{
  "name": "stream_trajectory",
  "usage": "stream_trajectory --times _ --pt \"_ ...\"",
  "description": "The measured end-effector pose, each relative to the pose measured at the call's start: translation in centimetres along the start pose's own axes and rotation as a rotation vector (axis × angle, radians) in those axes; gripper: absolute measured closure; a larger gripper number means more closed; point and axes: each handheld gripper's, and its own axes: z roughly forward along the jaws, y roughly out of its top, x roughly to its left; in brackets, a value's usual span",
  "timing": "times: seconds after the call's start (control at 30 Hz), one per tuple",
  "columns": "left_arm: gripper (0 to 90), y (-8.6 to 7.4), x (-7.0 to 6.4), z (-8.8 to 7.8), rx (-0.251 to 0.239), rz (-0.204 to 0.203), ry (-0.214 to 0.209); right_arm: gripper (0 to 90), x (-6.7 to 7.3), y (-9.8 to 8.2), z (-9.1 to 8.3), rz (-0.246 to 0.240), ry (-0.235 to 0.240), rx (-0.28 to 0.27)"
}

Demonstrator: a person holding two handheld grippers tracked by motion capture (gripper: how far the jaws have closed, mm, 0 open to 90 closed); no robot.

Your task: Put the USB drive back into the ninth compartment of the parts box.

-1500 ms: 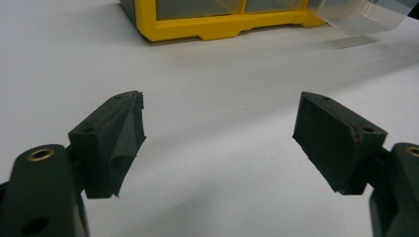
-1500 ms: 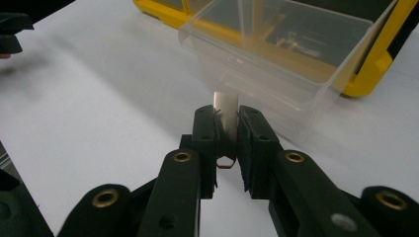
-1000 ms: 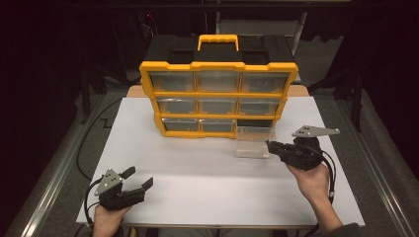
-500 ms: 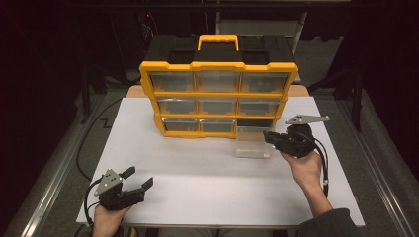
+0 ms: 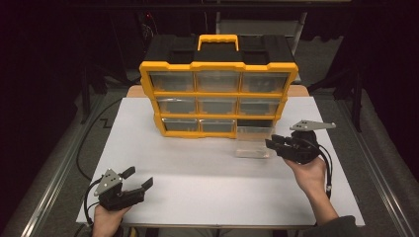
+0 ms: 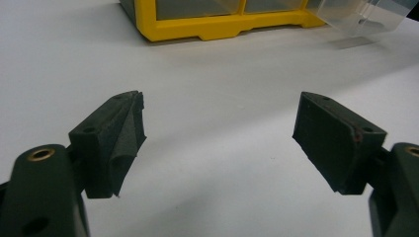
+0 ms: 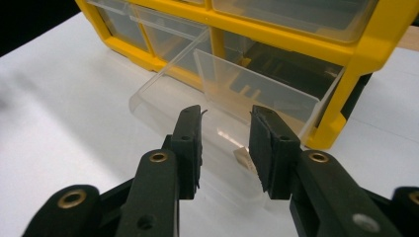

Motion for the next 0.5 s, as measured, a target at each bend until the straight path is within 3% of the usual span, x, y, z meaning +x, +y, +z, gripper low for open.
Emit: stream_trajectory --times 0.27,0.5 --pt "21.0 0.0 0.0 0.0 0.0 -0.001 0.001 65.4 0.7 -1.7 -2.2 -0.02 0.015 -0.022" --pt "20.9 0.0 -0.1 0.0 0.001 0.003 0.004 55.1 0.8 -4.5 -3.2 -0.014 0.02 -0.055"
